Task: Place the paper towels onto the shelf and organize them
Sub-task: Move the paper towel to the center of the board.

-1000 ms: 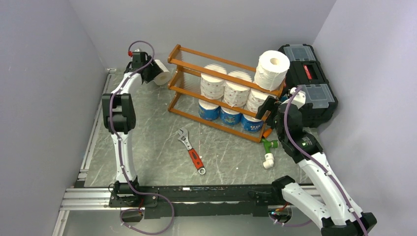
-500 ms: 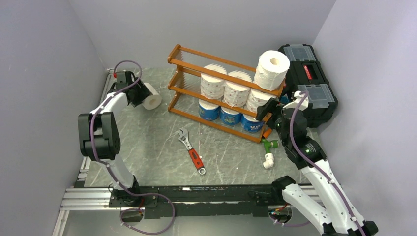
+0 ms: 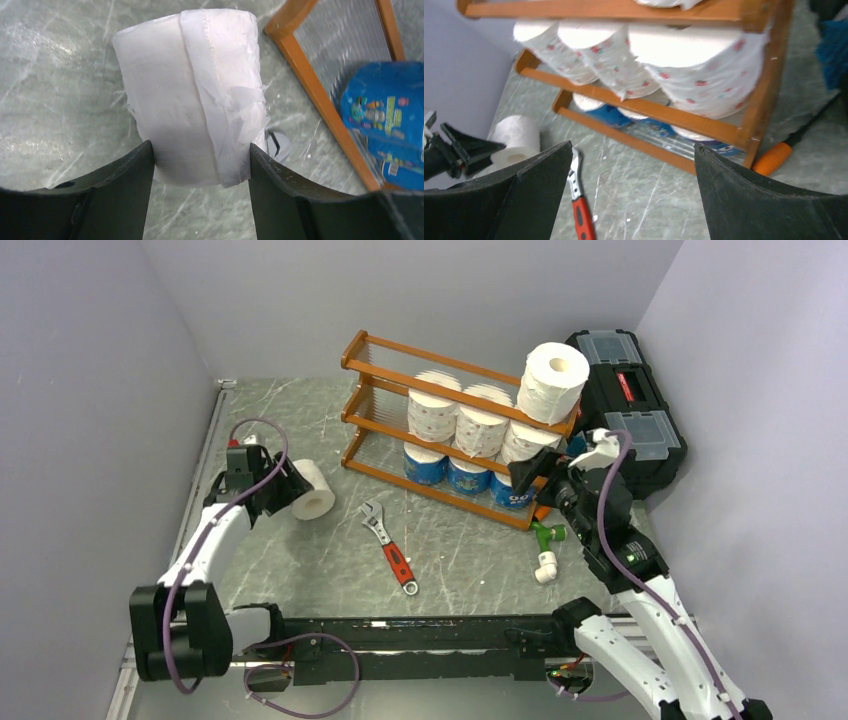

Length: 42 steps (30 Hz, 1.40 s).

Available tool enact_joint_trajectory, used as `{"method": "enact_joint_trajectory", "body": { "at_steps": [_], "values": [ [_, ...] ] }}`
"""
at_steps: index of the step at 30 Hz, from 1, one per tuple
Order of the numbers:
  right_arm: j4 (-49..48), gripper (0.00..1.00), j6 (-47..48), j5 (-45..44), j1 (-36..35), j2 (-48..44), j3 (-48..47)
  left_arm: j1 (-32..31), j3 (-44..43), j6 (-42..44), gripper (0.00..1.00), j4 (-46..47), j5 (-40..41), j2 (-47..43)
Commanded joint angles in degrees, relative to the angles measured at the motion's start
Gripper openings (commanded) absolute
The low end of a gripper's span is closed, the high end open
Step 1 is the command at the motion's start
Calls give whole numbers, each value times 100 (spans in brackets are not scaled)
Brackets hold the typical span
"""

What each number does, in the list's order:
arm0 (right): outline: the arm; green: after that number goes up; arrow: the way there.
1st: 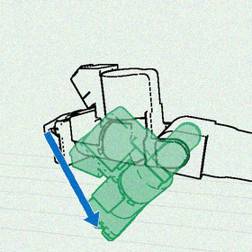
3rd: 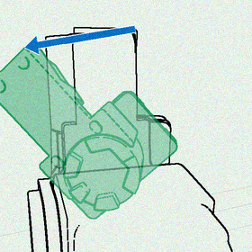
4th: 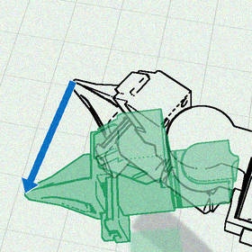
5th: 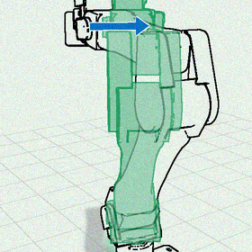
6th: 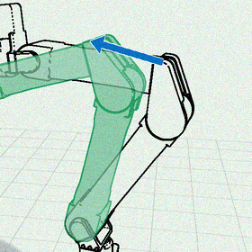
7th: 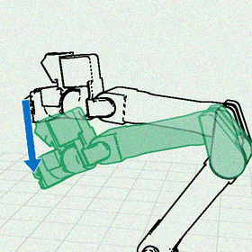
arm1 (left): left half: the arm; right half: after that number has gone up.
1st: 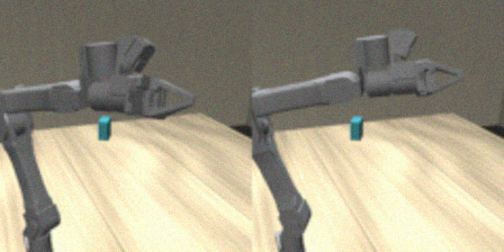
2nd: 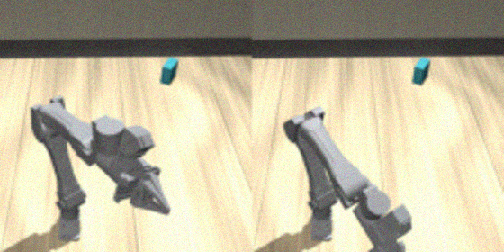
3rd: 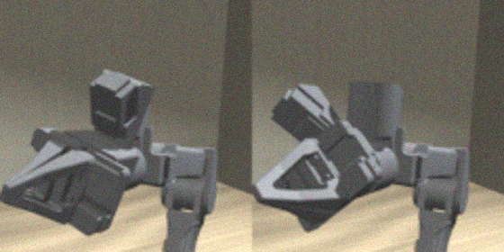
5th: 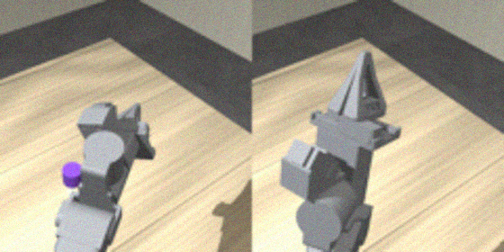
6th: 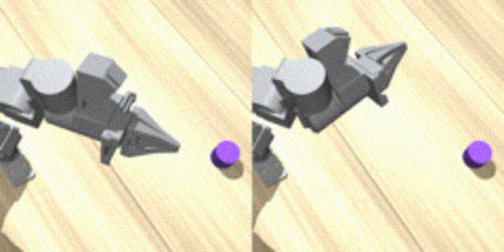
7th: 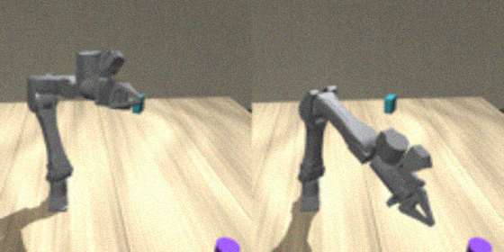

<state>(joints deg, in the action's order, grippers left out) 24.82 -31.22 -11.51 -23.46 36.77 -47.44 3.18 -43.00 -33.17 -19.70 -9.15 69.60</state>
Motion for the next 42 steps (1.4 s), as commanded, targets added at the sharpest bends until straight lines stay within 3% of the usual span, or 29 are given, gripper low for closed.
{"method": "enact_joint_trajectory", "body": {
  "at_steps": [1,4,11,15,24,29,42],
  "values": [
    [-393,93,75,855,-192,414,-127,-189,140,227,36,9,-415,-602],
    [-386,93,57,1112,-384,756,-268,-281,279,194,40,-8,-476,-824],
    [-306,93,57,776,-1078,1193,-448,-283,-91,281,84,-667,-183,-1011],
    [-284,93,118,760,-1148,1234,-485,-283,-269,248,99,-927,-110,-1078],
    [-443,93,265,1196,-1173,1414,-488,-39,-437,-145,99,-861,-107,-602],
    [-455,93,300,1283,-1231,1457,-449,-49,-814,0,100,-955,-132,274],
    [-463,93,361,1172,-1237,1499,-371,-419,-1061,460,99,-1103,181,872]
  ]
}}
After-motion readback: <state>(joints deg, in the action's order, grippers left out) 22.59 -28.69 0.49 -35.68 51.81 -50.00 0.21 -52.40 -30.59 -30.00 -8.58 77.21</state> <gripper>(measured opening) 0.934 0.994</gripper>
